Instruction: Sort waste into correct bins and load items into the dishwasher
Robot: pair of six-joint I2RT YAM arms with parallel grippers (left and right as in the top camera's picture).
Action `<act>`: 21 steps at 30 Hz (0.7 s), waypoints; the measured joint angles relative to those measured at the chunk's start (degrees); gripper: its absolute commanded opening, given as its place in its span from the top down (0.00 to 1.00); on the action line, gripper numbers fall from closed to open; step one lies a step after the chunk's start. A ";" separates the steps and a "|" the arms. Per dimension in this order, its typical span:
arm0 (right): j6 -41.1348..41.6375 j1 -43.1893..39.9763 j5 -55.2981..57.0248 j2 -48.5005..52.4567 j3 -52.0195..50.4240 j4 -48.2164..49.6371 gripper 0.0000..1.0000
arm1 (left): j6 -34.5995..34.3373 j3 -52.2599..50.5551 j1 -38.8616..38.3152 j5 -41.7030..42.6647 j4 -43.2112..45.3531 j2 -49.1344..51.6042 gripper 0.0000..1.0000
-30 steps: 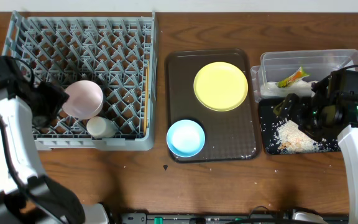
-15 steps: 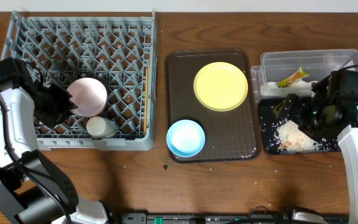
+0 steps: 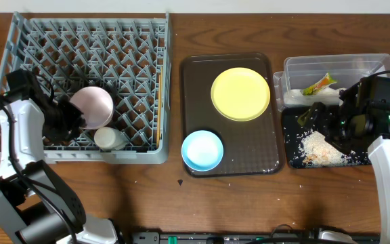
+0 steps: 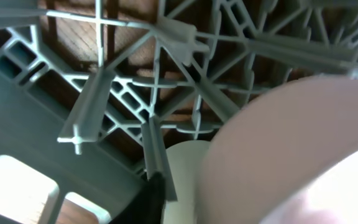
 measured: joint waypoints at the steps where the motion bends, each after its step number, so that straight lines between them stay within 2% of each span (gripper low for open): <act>1: 0.00 0.00 -0.13 0.00 0.00 0.00 0.09 | 0.20 -0.02 -0.17 -0.66 -0.11 0.00 0.92; 8: 0.00 0.00 -0.90 0.00 0.00 0.00 0.09 | 0.11 0.00 -0.26 0.09 -0.48 -1.16 0.92; 14: 0.00 0.00 -1.09 0.00 0.00 0.00 0.09 | 0.13 1.07 -0.42 -0.04 -0.33 -8.92 0.92; 17: 0.00 0.00 -1.09 0.00 0.00 0.00 0.09 | 0.61 2.14 -1.75 -3.04 -0.24 -13.94 0.92; 21: 0.00 0.00 -1.09 0.00 0.00 0.24 0.09 | 1.64 2.64 -8.50 -14.45 -0.33 -18.18 0.92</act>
